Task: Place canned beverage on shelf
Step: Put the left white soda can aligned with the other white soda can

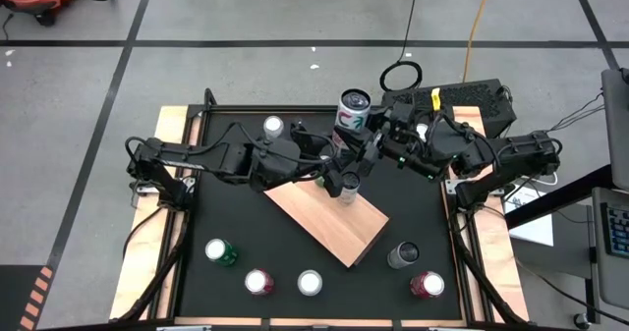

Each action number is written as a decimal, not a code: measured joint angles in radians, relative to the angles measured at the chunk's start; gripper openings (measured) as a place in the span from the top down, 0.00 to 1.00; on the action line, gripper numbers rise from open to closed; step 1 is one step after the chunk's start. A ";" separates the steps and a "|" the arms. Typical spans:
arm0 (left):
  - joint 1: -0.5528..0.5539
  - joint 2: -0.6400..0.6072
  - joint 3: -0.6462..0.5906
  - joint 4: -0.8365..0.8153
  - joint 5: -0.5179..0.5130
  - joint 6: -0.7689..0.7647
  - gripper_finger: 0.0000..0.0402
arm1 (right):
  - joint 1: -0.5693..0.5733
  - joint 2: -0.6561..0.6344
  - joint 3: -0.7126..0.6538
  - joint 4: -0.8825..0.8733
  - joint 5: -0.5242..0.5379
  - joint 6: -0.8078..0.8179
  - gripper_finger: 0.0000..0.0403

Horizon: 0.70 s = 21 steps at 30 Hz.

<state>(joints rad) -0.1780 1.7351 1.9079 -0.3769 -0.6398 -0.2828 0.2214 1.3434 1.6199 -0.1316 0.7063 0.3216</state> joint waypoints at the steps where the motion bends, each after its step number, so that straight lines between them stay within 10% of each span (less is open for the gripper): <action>1: 0.000 0.000 0.000 -0.003 0.000 0.000 0.38 | 0.000 0.000 0.001 0.002 0.000 0.007 0.28; 21: -0.019 -0.003 0.000 0.005 0.001 0.004 0.38 | 0.024 -0.098 0.001 -0.081 -0.086 0.007 0.17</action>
<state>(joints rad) -0.1967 1.7325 1.9076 -0.3719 -0.6384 -0.2787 0.2452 1.2457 1.6211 -0.2131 0.6207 0.3290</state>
